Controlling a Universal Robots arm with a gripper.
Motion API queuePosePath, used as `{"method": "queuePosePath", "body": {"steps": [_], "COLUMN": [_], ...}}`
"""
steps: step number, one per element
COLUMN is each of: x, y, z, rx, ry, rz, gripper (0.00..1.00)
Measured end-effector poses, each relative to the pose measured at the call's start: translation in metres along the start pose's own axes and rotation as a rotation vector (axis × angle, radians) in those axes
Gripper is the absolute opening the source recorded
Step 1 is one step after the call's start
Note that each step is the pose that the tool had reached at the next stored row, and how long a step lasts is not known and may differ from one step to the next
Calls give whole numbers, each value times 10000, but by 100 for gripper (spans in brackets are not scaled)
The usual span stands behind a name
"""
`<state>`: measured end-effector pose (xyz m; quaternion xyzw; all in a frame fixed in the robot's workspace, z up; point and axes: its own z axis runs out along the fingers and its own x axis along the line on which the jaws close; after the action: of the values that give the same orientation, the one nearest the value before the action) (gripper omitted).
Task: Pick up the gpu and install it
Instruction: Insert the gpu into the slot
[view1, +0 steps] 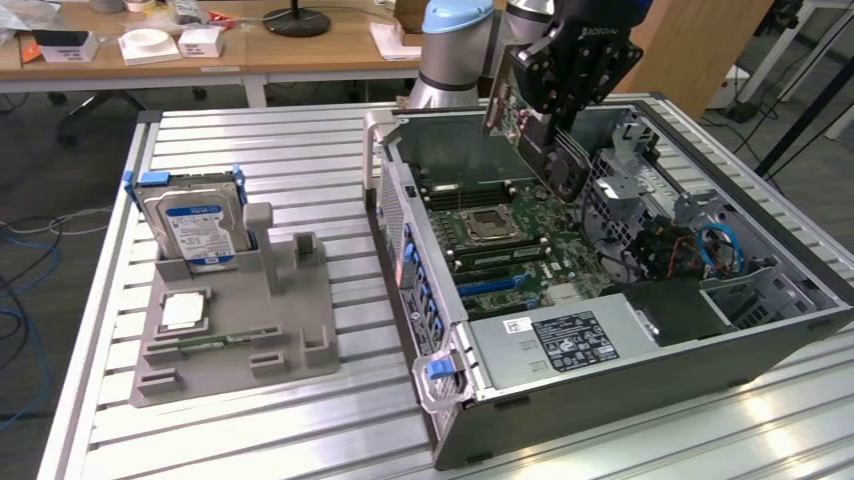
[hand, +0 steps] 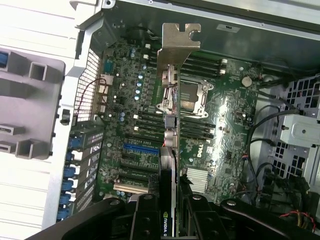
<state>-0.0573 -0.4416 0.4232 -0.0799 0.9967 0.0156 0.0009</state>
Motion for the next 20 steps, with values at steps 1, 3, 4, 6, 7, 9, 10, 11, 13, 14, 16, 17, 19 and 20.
{"method": "queuePosePath", "body": {"steps": [1, 3, 4, 6, 7, 9, 10, 11, 13, 14, 16, 17, 19, 20], "x": [0, 0, 0, 0, 0, 0, 0, 0, 0, 0, 0, 0, 0, 0], "y": [0, 0, 0, 0, 0, 0, 0, 0, 0, 0, 0, 0, 0, 0], "z": [0, 0, 0, 0, 0, 0, 0, 0, 0, 0, 0, 0, 0, 0], "rx": [0, 0, 0, 0, 0, -1, -1, -1, -1, -1, -1, -2, -1, -2], "ry": [0, 2, 2, 3, 4, 5, 6, 6, 7, 7, 8, 8, 10, 10], "rz": [-16, -48, -64, -96, -113, -144, -161, -177, -209, -225, -258, -275, -310, -328], "gripper": [26, 26, 26, 26, 26, 26, 26, 26, 26, 26, 26, 26, 26, 26]}}
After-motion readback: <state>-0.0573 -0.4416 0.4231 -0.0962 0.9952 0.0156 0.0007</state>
